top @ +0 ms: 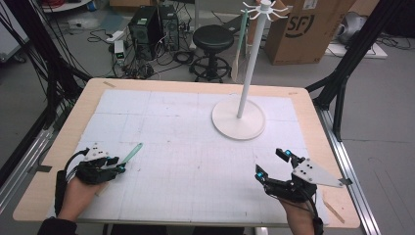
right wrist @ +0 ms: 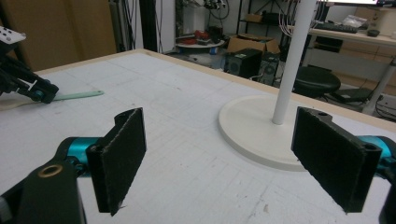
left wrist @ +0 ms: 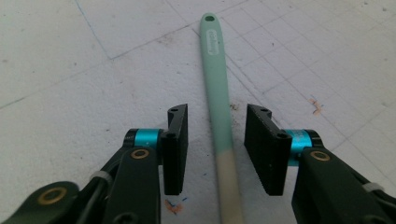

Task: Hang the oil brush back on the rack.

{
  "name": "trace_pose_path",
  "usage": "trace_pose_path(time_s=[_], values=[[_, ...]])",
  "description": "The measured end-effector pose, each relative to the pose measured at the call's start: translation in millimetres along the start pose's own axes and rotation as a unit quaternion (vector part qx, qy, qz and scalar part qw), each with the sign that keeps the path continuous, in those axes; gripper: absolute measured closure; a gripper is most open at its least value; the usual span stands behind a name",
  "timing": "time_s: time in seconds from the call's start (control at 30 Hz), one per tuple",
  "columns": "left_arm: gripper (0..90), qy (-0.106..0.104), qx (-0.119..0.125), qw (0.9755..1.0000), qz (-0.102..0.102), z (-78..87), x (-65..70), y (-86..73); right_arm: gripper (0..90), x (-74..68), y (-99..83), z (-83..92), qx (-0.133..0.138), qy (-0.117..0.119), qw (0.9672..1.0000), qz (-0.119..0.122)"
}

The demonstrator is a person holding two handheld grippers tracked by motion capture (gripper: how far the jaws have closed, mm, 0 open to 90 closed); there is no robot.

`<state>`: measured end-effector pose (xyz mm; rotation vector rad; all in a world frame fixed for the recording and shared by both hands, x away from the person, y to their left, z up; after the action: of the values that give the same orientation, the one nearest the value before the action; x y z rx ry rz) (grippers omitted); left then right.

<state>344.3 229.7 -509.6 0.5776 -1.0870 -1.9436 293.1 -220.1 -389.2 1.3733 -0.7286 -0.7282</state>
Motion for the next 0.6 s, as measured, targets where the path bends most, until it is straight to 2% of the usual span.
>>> trace_pose_path(time_s=[0.13,0.23,0.6], values=[[74.0,-0.004,0.001,1.0000,-0.007,-0.1,3.6,-0.2,16.7,-1.0,1.7,-0.2,0.001,0.002,1.0000,0.001],[80.0,-0.007,0.005,1.0000,0.000,-0.4,3.7,-0.3,16.8,-0.7,2.6,0.0,0.002,0.002,1.0000,0.004],[81.1,-0.003,0.006,1.0000,-0.005,-0.4,3.8,-0.3,16.7,-0.4,2.3,1.0,0.001,0.003,1.0000,0.004]])
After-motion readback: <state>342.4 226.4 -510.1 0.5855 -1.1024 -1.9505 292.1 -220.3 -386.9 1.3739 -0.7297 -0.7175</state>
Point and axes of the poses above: each handheld gripper's, and its own axes: z roughly backward along the jaws, y roughly out of its top, x roughly to its right, the point moved 10 cm from there along -z, roughly forward along the jaws, and after that the axes turned 9 degrees about x, right-handed, at the moved point
